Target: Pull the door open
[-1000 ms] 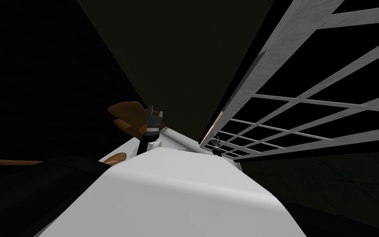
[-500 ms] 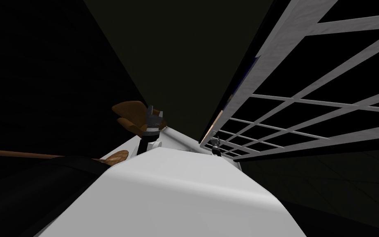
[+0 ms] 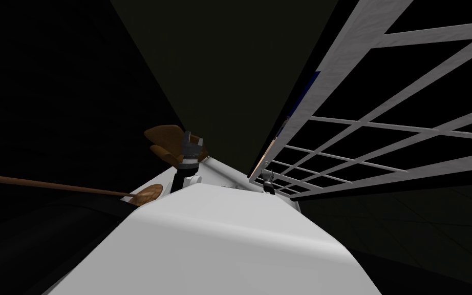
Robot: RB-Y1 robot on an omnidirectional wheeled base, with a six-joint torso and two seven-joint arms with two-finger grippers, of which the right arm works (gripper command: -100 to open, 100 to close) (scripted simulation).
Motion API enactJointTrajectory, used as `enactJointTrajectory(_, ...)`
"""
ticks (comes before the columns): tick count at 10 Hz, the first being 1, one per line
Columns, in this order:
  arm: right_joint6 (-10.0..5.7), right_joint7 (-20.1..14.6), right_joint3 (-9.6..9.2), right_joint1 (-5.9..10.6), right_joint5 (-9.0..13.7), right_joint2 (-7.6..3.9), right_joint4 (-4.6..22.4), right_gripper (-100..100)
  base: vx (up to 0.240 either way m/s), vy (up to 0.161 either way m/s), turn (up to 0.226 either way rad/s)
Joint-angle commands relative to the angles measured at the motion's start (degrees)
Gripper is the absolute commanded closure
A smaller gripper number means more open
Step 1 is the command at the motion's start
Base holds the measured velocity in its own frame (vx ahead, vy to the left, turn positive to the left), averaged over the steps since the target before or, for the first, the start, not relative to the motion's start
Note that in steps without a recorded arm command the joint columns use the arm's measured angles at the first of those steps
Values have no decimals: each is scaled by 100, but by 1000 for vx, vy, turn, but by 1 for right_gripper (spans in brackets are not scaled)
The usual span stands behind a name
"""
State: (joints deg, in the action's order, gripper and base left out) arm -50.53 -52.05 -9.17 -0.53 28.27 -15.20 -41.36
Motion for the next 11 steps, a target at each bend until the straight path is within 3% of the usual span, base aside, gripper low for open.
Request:
enactJointTrajectory(1, 15, -286, -59, -5, 141, 15, -40, -100, -75, -21, 56)
enactJointTrajectory(11, 66, -1692, -272, -22, 644, 69, -176, -100, -53, -14, 28)
